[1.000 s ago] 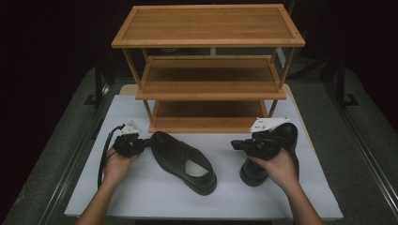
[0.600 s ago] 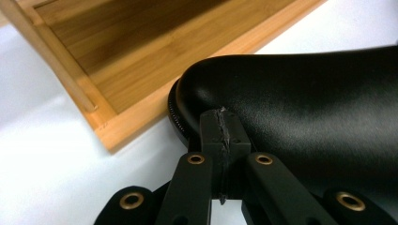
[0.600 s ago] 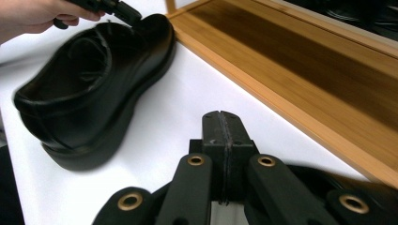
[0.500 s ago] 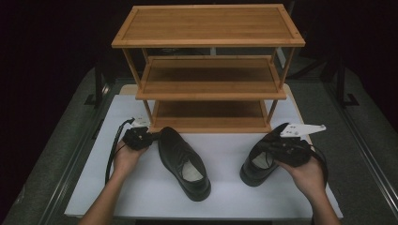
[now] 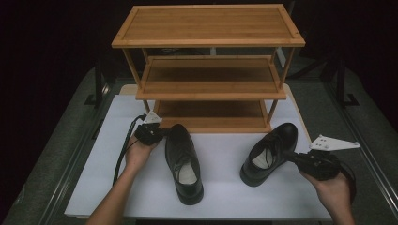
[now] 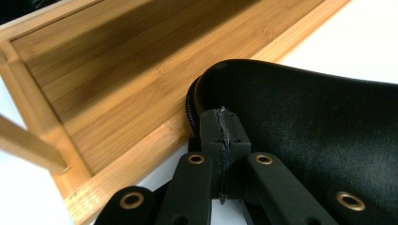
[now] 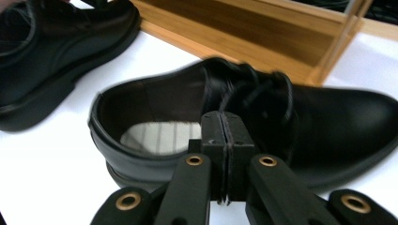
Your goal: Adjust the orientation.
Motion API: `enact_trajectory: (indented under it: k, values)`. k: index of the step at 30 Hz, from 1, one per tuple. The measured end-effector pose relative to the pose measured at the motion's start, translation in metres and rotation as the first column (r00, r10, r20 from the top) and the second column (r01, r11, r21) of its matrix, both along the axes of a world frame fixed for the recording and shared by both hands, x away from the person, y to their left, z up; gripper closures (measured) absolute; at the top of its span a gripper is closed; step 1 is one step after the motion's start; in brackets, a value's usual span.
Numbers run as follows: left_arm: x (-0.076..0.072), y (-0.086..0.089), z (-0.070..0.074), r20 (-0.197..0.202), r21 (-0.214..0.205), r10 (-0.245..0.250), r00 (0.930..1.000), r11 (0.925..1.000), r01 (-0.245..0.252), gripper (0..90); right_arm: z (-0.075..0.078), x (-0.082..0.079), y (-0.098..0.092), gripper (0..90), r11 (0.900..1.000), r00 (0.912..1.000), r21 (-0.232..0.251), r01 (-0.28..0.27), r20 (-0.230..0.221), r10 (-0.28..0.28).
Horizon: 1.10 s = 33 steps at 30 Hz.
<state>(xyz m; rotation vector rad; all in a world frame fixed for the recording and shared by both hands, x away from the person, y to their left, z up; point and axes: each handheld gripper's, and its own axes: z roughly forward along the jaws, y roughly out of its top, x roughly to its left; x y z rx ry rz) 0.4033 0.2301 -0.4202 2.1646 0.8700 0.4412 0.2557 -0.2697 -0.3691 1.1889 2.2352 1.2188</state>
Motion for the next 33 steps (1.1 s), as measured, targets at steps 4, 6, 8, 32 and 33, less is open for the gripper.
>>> enact_trajectory:
  k: [4,6,8,32,33]
  values:
    - [0.005,-0.006,-0.001,-0.008,0.004,-0.012,0.9999,0.9999,0.012,90.0,-0.008,-0.005,-0.007,87.3,0.9997,0.9997,0.004,0.024,-0.01,-0.024]
    - [0.006,-0.011,-0.002,-0.005,0.006,-0.014,0.9999,0.9999,0.014,90.0,-0.012,-0.008,-0.01,86.4,0.9993,0.9993,0.009,0.035,-0.015,-0.035]
    - [0.007,-0.015,-0.002,-0.006,0.005,-0.02,0.9998,0.9998,0.02,90.0,-0.017,-0.011,-0.013,84.8,0.9988,0.9986,0.003,0.049,-0.019,-0.049]
    - [-0.091,0.024,0.014,-0.096,-0.061,-0.12,0.9881,0.9915,0.115,59.0,-0.082,-0.002,-0.036,32.8,0.976,0.9718,-0.098,0.195,-0.116,-0.205]
    - [-0.095,0.024,0.009,-0.103,-0.046,-0.123,0.987,0.9918,0.119,60.8,-0.082,-0.002,-0.036,32.8,0.976,0.9717,-0.097,0.195,-0.116,-0.206]
